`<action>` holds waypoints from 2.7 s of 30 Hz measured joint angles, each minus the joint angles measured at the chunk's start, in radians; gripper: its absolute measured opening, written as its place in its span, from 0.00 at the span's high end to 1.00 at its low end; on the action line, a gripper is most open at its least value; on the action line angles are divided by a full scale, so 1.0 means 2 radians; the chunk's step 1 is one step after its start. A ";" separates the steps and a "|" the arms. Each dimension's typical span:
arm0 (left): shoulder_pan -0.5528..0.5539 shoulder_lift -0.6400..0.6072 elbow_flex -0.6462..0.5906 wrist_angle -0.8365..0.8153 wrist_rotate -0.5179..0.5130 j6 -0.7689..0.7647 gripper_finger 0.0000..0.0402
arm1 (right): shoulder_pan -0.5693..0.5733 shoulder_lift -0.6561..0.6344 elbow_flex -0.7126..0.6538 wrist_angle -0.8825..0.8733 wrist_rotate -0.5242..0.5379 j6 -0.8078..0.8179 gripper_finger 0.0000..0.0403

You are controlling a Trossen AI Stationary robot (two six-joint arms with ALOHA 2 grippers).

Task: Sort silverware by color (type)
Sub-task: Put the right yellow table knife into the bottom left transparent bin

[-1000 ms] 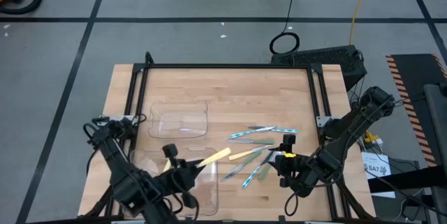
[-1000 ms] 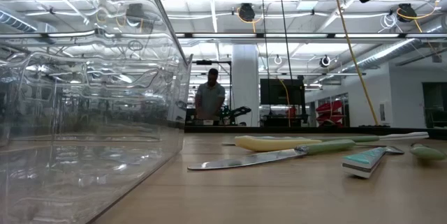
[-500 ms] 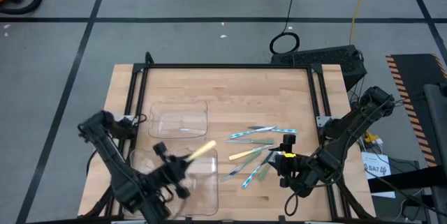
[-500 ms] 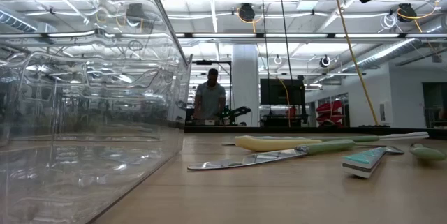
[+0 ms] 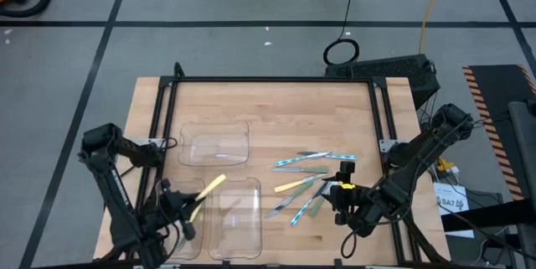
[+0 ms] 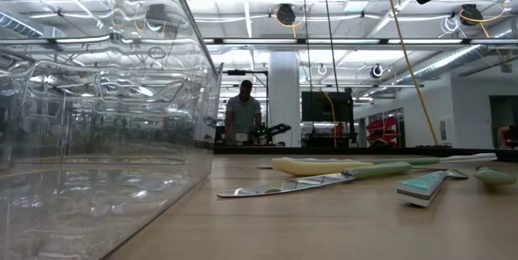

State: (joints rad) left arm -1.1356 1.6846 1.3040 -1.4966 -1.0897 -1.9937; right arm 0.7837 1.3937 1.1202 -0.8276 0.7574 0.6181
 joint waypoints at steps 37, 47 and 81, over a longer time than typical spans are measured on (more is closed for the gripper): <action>0.004 0.078 0.062 -0.037 0.353 -0.110 0.84 | 0.001 0.000 0.000 0.000 0.000 0.009 0.48; 0.012 0.081 0.062 -0.036 0.374 -0.111 0.84 | 0.001 0.000 0.000 0.001 0.000 0.011 0.48; 0.022 0.153 0.061 0.017 0.374 -0.068 0.69 | 0.001 0.000 0.000 0.008 0.000 0.012 0.48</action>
State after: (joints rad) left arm -1.0916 1.9900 1.4269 -1.4627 -0.3412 -2.1288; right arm 0.7867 1.3945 1.1202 -0.8124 0.7578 0.6430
